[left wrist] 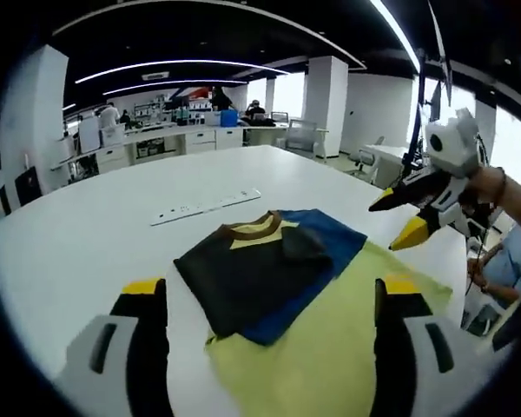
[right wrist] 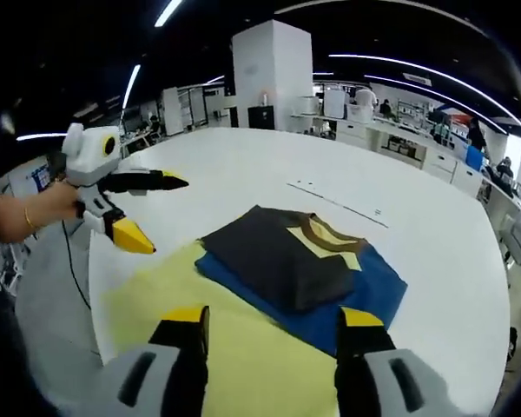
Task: Fold the garment on the visible template until the final outline fits inside the template.
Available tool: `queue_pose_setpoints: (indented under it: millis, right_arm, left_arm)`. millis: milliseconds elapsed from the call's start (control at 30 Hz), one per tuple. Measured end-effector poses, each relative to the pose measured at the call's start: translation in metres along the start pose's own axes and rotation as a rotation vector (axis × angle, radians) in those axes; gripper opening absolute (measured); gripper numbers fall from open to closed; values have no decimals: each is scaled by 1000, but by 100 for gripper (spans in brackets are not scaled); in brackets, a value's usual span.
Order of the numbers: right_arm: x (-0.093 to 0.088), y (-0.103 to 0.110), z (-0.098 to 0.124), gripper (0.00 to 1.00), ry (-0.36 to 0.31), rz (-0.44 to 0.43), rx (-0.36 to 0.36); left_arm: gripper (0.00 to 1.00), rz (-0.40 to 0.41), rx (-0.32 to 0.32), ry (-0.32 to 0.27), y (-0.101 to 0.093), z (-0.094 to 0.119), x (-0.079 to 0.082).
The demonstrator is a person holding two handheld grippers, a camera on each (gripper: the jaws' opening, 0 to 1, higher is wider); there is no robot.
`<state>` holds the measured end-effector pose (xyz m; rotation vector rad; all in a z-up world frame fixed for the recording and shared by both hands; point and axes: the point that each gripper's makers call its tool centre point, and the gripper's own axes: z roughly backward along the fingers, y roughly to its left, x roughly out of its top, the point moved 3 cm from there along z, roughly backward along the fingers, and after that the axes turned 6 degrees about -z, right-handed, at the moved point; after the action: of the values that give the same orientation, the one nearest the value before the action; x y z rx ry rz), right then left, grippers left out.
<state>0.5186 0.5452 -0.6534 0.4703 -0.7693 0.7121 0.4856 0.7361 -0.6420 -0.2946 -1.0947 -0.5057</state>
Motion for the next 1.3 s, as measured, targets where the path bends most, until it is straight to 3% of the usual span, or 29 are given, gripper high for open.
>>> queue_pose_setpoints:
  millis: [133, 233, 500, 600, 767, 1067, 1200, 1300]
  right_arm:
    - [6, -2, -19, 50, -11, -6, 19]
    - [6, -5, -36, 46, 6, 57, 11]
    - [4, -7, -71, 43, 31, 43, 38]
    - [3, -9, -82, 37, 36, 30, 45]
    - [2, -15, -101, 32, 35, 54, 12]
    - [4, -19, -127, 15, 46, 54, -15]
    - [-2, -23, -135, 13, 70, 47, -47]
    - [-5, -26, -138, 9, 82, 61, -77]
  left_arm:
    - [97, 22, 0, -18, -6, 10, -6]
    - [97, 32, 2, 4, -10, 17, -15]
    - [96, 24, 4, 22, -19, 28, -28]
    - [96, 3, 0, 36, -23, 32, -34]
    - [95, 39, -17, 38, -29, 39, -43]
    - [92, 4, -20, 87, -38, 49, -59]
    - [89, 56, -36, 21, -44, 52, -53]
    - [89, 34, -37, 38, -46, 53, -55]
